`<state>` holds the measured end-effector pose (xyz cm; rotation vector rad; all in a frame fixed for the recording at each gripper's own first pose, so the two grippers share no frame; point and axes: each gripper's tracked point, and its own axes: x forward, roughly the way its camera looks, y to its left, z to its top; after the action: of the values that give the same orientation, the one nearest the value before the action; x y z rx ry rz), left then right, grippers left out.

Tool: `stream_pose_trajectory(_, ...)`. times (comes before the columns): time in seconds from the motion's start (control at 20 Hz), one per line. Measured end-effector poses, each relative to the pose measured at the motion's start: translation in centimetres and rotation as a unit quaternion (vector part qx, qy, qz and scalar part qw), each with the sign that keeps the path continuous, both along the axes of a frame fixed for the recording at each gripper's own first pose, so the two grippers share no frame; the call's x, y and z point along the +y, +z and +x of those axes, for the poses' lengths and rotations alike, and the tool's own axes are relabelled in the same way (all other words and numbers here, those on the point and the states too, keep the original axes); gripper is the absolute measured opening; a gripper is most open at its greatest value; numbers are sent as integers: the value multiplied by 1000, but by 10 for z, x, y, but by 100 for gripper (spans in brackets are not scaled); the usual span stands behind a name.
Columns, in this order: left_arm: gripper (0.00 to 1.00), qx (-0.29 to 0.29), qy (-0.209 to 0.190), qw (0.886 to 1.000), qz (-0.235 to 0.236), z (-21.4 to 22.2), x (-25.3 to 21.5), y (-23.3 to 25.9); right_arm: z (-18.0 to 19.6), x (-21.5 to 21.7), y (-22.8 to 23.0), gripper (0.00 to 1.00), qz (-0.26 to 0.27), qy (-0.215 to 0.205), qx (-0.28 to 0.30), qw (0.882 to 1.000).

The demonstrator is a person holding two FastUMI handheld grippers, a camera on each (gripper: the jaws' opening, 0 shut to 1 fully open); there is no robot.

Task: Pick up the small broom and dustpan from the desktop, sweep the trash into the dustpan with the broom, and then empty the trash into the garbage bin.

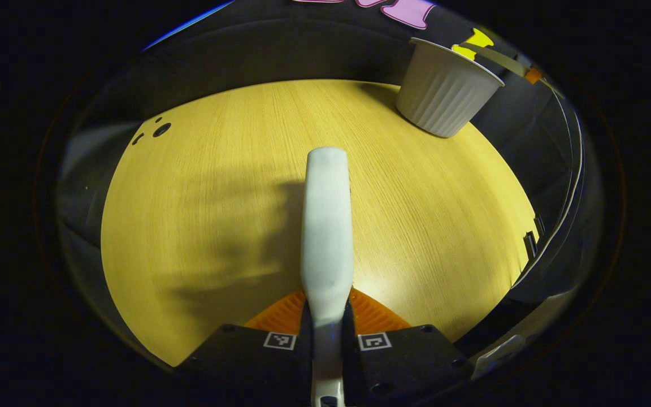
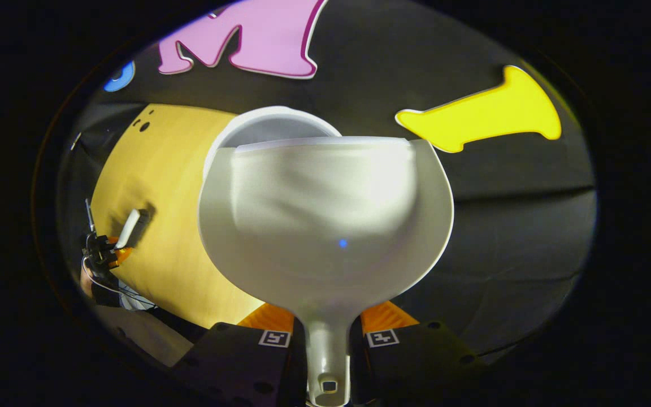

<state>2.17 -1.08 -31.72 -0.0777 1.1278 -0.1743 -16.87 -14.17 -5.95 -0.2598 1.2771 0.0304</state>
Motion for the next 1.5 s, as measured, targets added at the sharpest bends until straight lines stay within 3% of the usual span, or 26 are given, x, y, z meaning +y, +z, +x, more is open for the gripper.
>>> stream_pose_trajectory(0.05, 25, 0, 0, 1000, 4, -1, 2, 0, -11, 1, 8, 34, 6, 4, -17, 1000)
stream_pose_trajectory(0.2, 25, 0, 1, 1000, 15, -4, 9, 3, -41, 16, 20, 34, 30, 19, -51, 998)
stream_pose_trajectory(0.5, 25, 4, 3, 999, 34, -7, 15, 5, -107, 75, -12, 34, 82, 49, -69, 993)
stream_pose_trajectory(0.75, 24, 16, 5, 998, 66, -13, 29, 3, -159, 127, -63, 30, 104, 80, -52, 990)
stream_pose_trajectory(1.0, 25, 24, 15, 996, 80, -15, 32, -5, -195, 168, -135, 34, 116, 96, -20, 988)
stream_pose_trajectory(1.05, 25, 26, 14, 996, 82, -15, 32, -6, -200, 174, -155, 29, 115, 96, -11, 989)
stream_pose_trajectory(1.2, 25, 37, 14, 995, 90, -19, 32, -13, -211, 192, -206, 34, 122, 92, 17, 988)
stream_pose_trajectory(1.3, 25, 47, 15, 994, 94, -21, 33, -17, -210, 207, -232, 30, 133, 77, 25, 988)
stream_pose_trajectory(1.35, 25, 49, 15, 994, 96, -21, 33, -19, -210, 213, -243, 34, 137, 70, 28, 988)
stream_pose_trajectory(1.5, 25, 52, 17, 993, 101, -22, 33, -21, -204, 219, -272, 34, 134, 55, 30, 989)
